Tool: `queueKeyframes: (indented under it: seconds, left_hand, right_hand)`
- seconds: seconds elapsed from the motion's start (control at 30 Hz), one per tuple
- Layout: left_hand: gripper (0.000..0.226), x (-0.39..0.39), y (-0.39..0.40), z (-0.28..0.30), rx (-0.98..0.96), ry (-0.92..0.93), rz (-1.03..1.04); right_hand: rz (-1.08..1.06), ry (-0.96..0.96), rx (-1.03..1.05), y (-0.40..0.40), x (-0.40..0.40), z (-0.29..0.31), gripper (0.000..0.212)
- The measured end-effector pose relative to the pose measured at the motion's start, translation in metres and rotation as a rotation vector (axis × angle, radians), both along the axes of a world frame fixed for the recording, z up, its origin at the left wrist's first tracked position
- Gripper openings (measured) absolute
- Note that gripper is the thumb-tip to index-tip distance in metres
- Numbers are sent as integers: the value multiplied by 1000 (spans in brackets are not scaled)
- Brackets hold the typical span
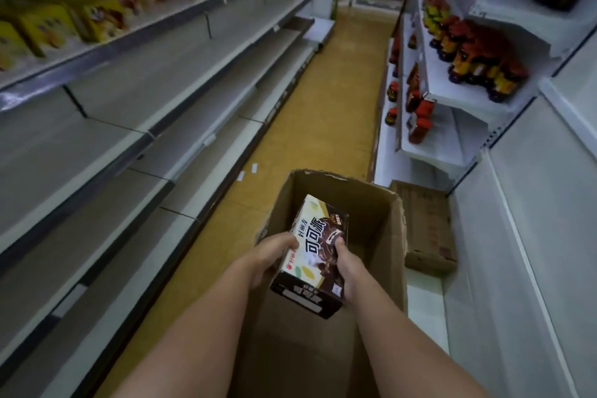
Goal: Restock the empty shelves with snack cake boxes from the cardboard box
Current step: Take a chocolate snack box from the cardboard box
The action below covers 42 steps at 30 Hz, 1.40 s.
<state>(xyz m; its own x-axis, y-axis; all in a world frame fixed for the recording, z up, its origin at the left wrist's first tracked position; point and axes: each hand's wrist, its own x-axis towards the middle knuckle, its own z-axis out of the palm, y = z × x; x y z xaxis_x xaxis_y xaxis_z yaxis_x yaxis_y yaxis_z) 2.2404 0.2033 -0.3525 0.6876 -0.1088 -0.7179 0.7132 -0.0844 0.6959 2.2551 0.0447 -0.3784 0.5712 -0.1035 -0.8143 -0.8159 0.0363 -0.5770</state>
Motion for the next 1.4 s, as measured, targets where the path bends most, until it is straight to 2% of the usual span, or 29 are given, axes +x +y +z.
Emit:
queueKeyframes:
  seconds: [0.13, 0.17, 0.23, 0.3, 0.33, 0.4, 0.47, 0.53, 0.57, 0.6, 0.7, 0.77, 0.87, 0.93, 1.13, 1.3, 1.4]
  left_hand:
    - [42, -25, 12, 2, -84, -77, 311]
    - [50, -30, 14, 4, -129, -91, 382]
    - [76, -44, 17, 11, -165, -123, 478]
    - [98, -60, 22, 15, -108, -146, 587]
    - [93, -68, 25, 15, -52, -171, 653]
    - [57, -88, 38, 16, 11, -224, 827]
    - [39, -113, 60, 20, 33, -272, 943]
    - [36, -144, 85, 23, 48, -321, 1013]
    - [37, -159, 96, 24, 49, -326, 1019]
    - [36, -177, 105, 26, 42, -323, 1026]
    - [26, -223, 122, 30, 7, -283, 1047]
    - [29, -256, 131, 25, 20, -241, 1119]
    - [47, -305, 144, 21, 113, -202, 1295]
    - [51, -342, 155, 21, 198, -212, 1401]
    - [38, -474, 178, 26, 338, -192, 1564]
    - [75, -599, 179, 31, 357, -154, 1657]
    - [73, -670, 177, 35, 343, -128, 1717]
  right_hand:
    - [-126, -41, 97, 22, -8, 18, 47]
    - [-152, -53, 121, 29, -8, 18, 47]
    - [-137, -68, 194, 45, -14, 27, 48]
    - [-67, -45, 266, 60, -19, 29, 43]
    - [-19, -15, 313, 66, -22, 30, 39]
    - [138, 7, 325, 77, -34, 38, 35]
    - [261, -55, 126, 88, -37, 35, 51]
    - [364, -197, -204, 96, -39, 34, 75]
    - [434, -264, -319, 99, -42, 38, 78]
    - [532, -304, -365, 107, -46, 39, 76]
    - [777, -317, -270, 133, -63, 41, 61]
    - [920, -358, -290, 156, -88, 45, 51]
    - [1005, -422, -245, 192, -130, 48, 38]
    - [1083, -492, -238, 215, -166, 51, 38]
    - [1341, -700, -275, 271, -283, 60, 40]
    - [1529, -832, -259, 315, -400, 64, 42]
    - [1631, -894, -214, 335, -469, 64, 35]
